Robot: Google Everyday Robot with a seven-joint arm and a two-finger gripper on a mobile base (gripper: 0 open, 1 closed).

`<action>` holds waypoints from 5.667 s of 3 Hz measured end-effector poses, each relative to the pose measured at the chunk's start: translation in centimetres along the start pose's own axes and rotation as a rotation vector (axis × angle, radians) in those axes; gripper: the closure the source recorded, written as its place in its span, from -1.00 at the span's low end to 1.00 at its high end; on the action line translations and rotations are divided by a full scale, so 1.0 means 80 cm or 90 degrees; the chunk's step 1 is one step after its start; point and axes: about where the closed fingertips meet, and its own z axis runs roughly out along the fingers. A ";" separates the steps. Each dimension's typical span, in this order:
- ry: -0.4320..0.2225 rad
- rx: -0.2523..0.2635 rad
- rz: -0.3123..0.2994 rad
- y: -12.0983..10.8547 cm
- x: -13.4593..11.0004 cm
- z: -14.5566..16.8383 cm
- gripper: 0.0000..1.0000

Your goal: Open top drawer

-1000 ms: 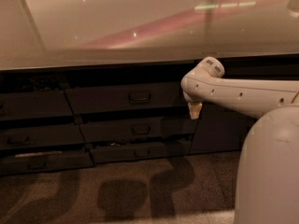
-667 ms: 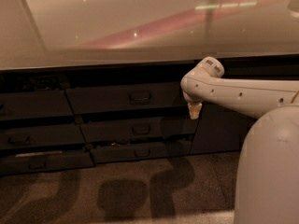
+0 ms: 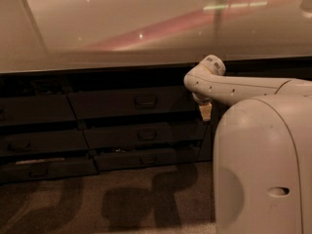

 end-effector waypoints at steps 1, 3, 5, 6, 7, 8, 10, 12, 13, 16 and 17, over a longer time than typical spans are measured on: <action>0.000 0.000 0.000 0.000 0.000 0.000 -1.00; 0.000 0.000 0.000 0.000 0.000 0.000 -0.17; 0.000 0.000 0.000 0.000 0.000 0.000 0.77; 0.000 0.000 0.000 0.000 0.000 0.000 1.00; 0.000 0.000 0.000 -0.002 0.001 -0.004 1.00; -0.011 -0.004 0.002 -0.004 0.002 -0.006 1.00; -0.040 -0.008 0.003 -0.006 0.002 -0.007 1.00; -0.036 -0.010 0.002 -0.006 0.002 -0.009 1.00; -0.011 -0.017 -0.012 -0.002 -0.001 -0.013 1.00; -0.011 0.004 -0.024 -0.008 -0.015 -0.031 1.00; -0.011 0.004 -0.024 -0.008 -0.011 -0.032 1.00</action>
Offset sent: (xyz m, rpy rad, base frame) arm 0.0000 0.0000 0.0000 0.0000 0.0000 0.0000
